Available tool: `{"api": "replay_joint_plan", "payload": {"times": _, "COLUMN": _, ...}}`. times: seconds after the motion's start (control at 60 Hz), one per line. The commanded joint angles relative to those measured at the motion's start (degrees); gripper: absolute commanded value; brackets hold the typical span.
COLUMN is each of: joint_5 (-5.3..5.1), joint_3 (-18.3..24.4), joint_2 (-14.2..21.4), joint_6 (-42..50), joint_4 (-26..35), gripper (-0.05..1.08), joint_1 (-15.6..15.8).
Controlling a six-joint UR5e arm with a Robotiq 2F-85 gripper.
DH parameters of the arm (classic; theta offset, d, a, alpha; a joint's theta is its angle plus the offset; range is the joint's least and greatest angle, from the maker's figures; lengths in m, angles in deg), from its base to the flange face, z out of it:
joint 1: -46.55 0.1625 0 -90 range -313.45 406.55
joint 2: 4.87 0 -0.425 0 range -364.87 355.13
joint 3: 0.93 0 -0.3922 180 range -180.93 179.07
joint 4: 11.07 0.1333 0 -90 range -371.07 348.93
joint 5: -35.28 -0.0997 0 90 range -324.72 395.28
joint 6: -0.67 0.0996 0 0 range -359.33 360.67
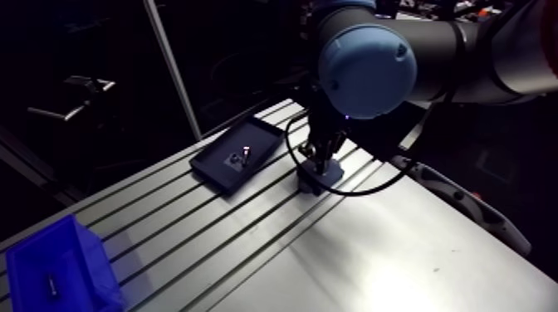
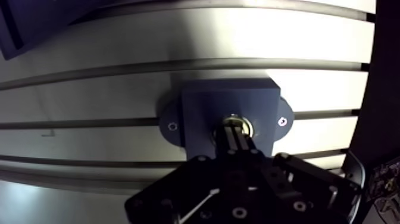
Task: Pick up the bearing and press it into the housing until flush.
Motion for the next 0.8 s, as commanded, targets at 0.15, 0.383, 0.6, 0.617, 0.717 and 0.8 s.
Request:
{"api": "replay_joint_plan", "payload": {"times": 0.15, "joint_5": -0.16, "joint_3": 0.3, "joint_2": 0.9, "joint_6": -0.1, "joint_4": 0.2, "gripper": 1.01, "joint_1": 0.0}}
{"api": "replay_joint_plan", "payload": {"times": 0.383, "joint_5": -0.27, "joint_3": 0.6, "joint_2": 3.3, "joint_6": -0.1, "joint_4": 1.2, "gripper": 1.01, "joint_1": 0.1}}
{"api": "replay_joint_plan", "payload": {"times": 0.6, "joint_5": -0.25, "joint_3": 0.9, "joint_2": 5.3, "joint_6": -0.5, "joint_4": 3.2, "gripper": 1.01, "joint_1": 0.1}}
{"api": "replay_joint_plan", "payload": {"times": 0.617, "joint_5": -0.26, "joint_3": 0.9, "joint_2": 5.7, "joint_6": -0.8, "joint_4": 3.5, "gripper": 1.0, "joint_1": 0.1}}
{"api": "replay_joint_plan", "payload": {"times": 0.717, "joint_5": -0.34, "joint_3": 0.8, "joint_2": 7.5, "joint_6": -1.0, "joint_4": 5.7, "gripper": 0.49, "joint_1": 0.2}}
{"api": "replay_joint_plan", "payload": {"times": 0.8, "joint_5": -0.96, "joint_3": 1.1, "joint_2": 10.0, "joint_6": -0.9, "joint_4": 9.9, "gripper": 0.0, "joint_1": 0.7}}
